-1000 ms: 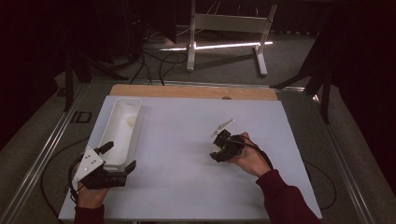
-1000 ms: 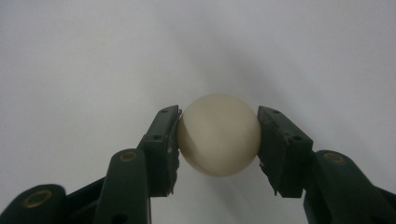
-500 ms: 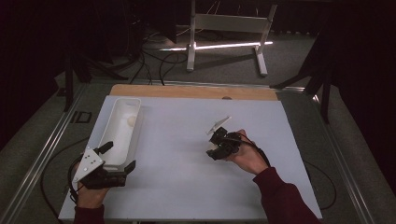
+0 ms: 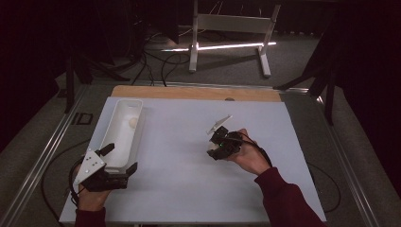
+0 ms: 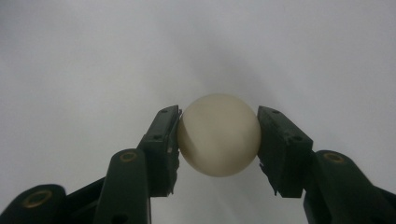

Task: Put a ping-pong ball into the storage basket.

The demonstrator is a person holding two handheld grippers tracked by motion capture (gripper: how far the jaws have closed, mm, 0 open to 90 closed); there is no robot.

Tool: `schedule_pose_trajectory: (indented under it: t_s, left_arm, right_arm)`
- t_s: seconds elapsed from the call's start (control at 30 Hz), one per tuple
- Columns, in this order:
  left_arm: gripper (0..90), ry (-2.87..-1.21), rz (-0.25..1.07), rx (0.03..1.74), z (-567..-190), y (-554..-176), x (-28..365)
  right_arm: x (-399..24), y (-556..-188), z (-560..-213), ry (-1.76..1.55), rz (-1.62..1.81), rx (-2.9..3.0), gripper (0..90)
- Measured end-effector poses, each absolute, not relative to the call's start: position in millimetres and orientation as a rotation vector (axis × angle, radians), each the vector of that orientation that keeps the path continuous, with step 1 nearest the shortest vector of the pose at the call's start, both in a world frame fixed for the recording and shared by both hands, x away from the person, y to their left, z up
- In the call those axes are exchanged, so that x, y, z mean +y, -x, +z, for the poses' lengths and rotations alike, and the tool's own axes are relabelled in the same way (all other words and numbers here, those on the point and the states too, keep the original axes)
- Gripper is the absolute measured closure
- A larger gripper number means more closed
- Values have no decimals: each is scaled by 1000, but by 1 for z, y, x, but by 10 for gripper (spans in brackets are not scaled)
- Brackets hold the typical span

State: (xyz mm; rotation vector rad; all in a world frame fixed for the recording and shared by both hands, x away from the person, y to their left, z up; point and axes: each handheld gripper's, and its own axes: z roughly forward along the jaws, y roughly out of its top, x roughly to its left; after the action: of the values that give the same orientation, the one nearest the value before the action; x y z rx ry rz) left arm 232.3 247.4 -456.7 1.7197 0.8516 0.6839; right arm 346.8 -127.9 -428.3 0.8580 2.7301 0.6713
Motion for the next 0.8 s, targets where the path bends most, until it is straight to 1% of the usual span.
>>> schedule_pose_trajectory:
  t_s: [0.8]
  left_arm:
    - [7,-1720,682,852,-457,-232,247]
  right_arm:
    - [-113,-349,-414,-827,711,2723,505]
